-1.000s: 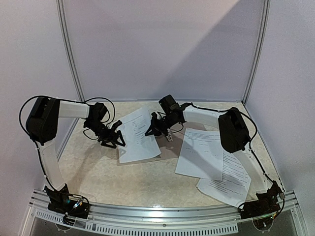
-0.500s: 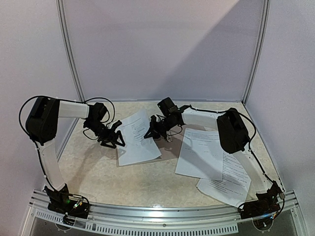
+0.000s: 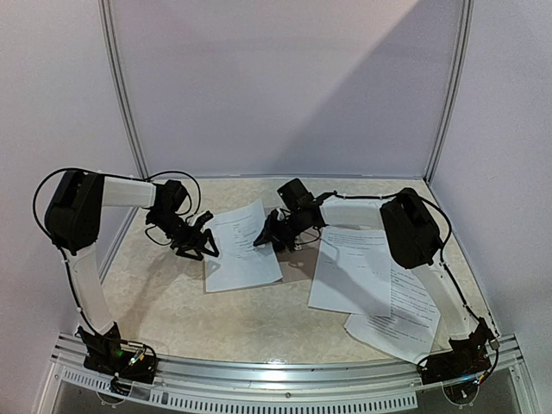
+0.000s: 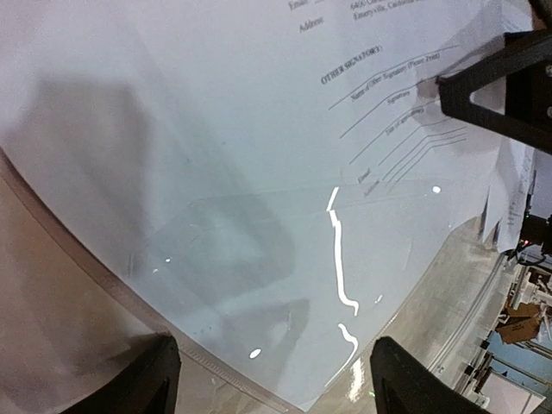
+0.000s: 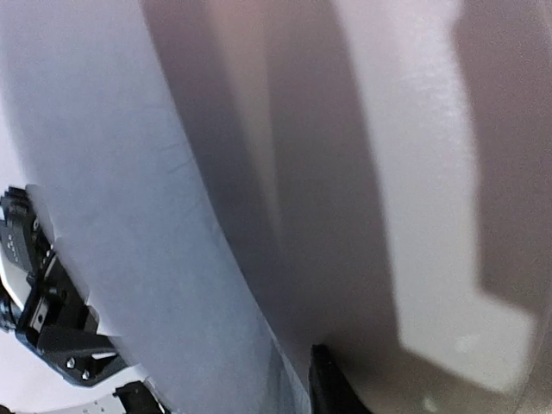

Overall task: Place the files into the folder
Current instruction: Insert the folder to form pockets on the folder.

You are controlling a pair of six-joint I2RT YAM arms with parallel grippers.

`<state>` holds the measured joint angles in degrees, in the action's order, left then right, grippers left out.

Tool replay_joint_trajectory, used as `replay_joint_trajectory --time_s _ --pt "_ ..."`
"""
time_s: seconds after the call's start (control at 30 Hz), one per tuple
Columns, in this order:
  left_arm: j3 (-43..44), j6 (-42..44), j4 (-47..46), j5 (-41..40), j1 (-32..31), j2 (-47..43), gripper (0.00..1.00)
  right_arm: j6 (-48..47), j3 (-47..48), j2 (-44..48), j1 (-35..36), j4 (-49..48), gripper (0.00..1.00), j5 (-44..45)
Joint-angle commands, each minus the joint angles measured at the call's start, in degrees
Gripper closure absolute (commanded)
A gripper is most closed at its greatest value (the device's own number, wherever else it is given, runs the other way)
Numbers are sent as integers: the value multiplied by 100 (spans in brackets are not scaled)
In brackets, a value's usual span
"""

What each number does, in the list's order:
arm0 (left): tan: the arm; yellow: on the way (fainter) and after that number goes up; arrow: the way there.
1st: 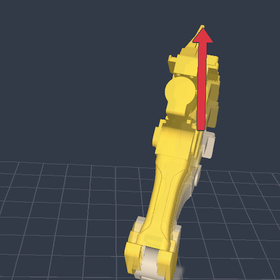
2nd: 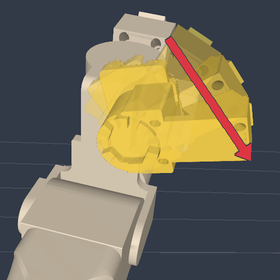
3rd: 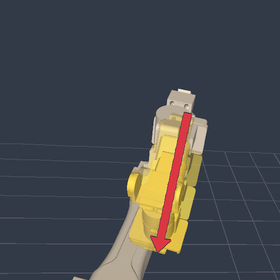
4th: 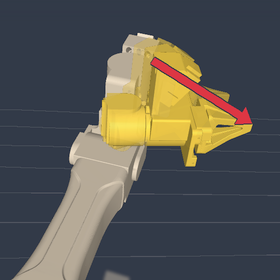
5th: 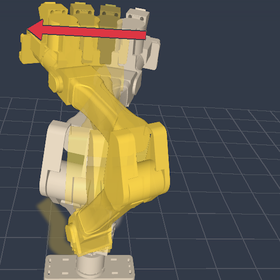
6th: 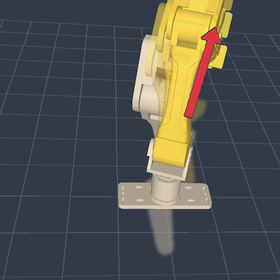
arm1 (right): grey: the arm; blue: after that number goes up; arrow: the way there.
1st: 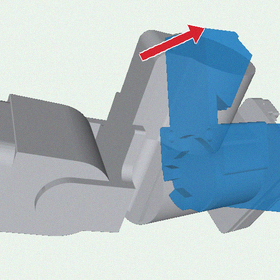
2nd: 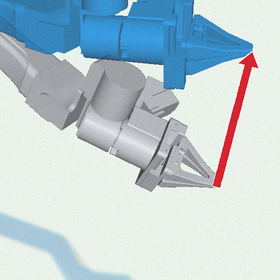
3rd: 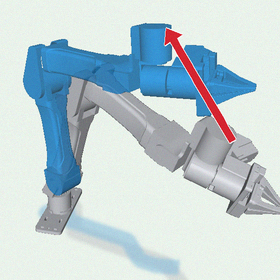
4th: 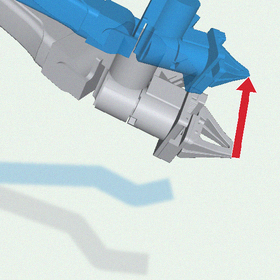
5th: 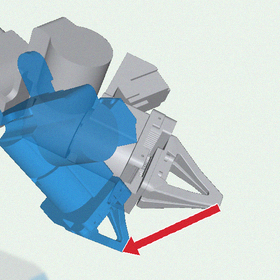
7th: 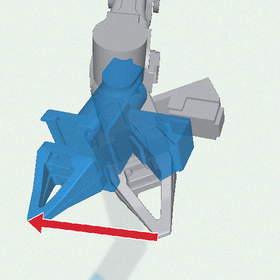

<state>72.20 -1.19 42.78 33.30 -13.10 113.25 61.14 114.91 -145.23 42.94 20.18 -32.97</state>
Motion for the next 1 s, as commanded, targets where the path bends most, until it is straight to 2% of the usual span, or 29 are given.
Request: replay_joint_trajectory --time_s 0.0,0.27,0.43,0.63,0.97 --pt "-164 -37 118 -336 89 49 22 -425 188 317 39 758 72 569" --pt "-171 -39 121 -324 89 36 22 -606 176 463 32 1124 70 625" --pt "-172 -39 112 -328 87 46 22 -639 112 486 33 1149 77 552" --pt "-153 -62 121 -281 83 115 22 -414 49 407 33 745 91 326" --pt "-163 -82 98 -263 80 68 22 -128 6 294 118 498 100 171"
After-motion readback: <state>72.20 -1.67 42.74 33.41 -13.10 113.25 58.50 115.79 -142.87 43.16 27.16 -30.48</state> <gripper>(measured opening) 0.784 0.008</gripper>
